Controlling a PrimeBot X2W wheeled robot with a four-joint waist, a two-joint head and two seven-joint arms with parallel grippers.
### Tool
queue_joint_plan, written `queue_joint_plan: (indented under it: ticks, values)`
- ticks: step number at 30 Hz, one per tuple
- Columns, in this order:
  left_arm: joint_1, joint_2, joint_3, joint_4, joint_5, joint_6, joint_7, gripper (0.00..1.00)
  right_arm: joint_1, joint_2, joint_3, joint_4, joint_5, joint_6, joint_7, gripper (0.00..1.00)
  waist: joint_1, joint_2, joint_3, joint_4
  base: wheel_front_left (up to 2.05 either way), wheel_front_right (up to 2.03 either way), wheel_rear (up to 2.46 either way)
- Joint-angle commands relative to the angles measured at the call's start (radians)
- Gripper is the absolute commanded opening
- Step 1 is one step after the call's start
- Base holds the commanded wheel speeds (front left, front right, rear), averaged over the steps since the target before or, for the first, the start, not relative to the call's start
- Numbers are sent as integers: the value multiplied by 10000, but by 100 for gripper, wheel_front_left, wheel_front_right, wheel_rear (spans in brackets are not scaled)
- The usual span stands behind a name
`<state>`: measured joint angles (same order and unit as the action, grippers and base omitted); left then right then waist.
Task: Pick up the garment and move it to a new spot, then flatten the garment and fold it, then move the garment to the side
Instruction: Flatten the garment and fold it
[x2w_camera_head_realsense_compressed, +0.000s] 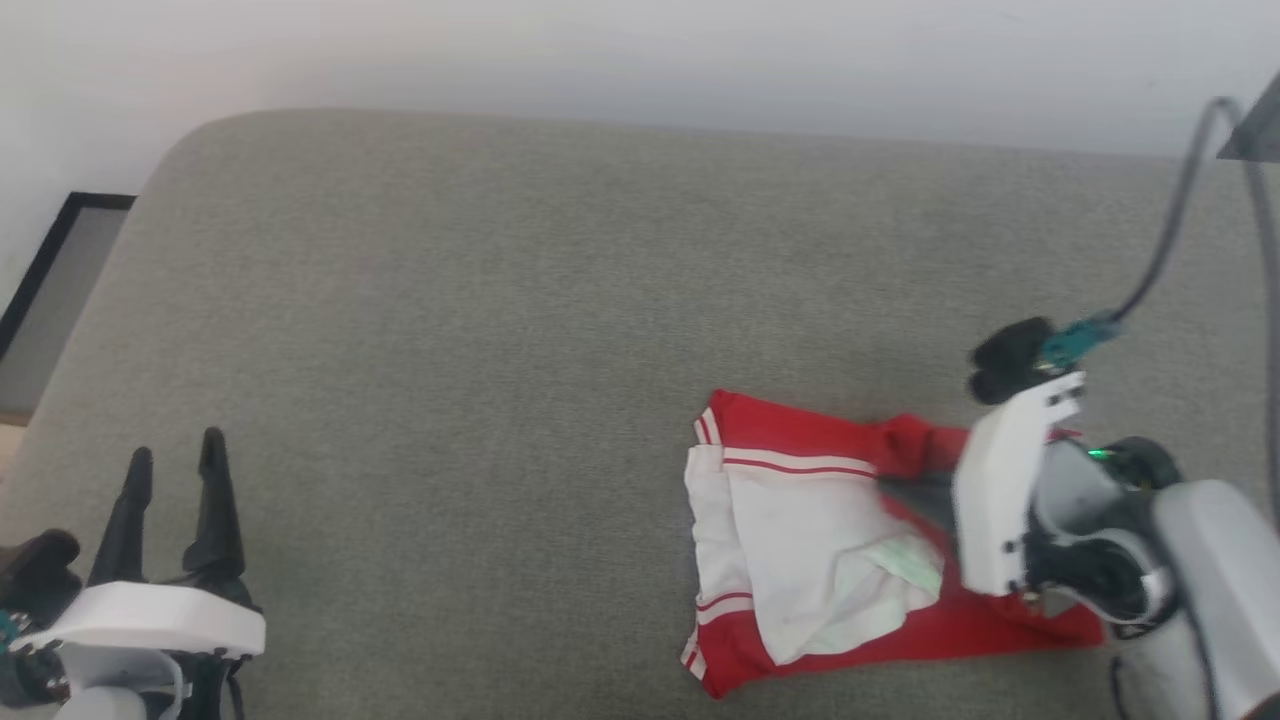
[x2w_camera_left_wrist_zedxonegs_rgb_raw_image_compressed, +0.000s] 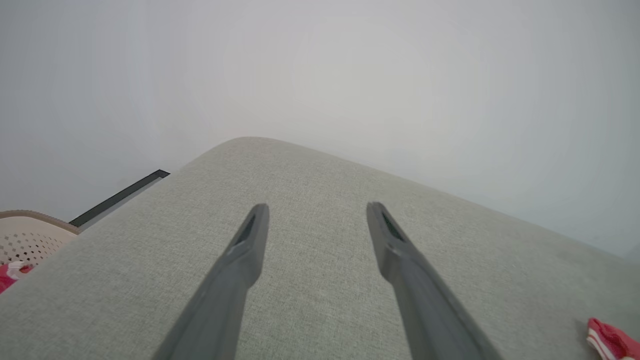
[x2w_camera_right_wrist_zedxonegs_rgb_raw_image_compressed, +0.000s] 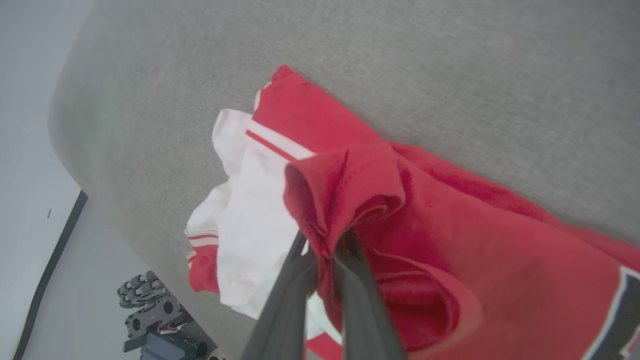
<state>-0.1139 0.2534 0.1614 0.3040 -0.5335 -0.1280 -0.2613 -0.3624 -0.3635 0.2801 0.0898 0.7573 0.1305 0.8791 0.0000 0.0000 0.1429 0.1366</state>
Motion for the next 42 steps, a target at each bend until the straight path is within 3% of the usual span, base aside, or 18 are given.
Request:
queue_joint_plan:
  ticks: [1, 17, 18, 19, 29, 42]
  values:
    - [-185, 27, -105, 19, -3, -25, -42, 100, -162, 136, 289, 70, 34, 5, -37, 0, 0, 0, -3, 187, 0, 0, 0]
    - [-214, 73, -468, 194, -211, -26, -42, 100, -1014, 711, 2778, 1611, 327, 5, -1049, 0, 0, 0, -259, 723, 0, 0, 0]
    - [-191, 84, -459, 187, -231, -26, -42, 100, -1054, 717, 2884, 1587, 416, 5, -1153, 23, 0, 0, -282, 698, 0, 0, 0]
    - [-182, 93, -446, 173, -236, -26, -42, 100, -1117, 690, 2992, 1559, 471, 5, -1260, 100, 0, 0, -301, 666, 0, 0, 0]
    - [-95, 234, -390, 84, -256, -26, -42, 100, -1395, 154, 2998, 1236, 978, 5, -2242, 100, 0, 0, -498, 171, 0, 0, 0]
    - [198, 446, -147, -27, -192, -26, -42, 100, -786, -1156, 1024, 1054, 502, 5, -4462, 100, 0, 0, -746, -827, 0, 0, 0]
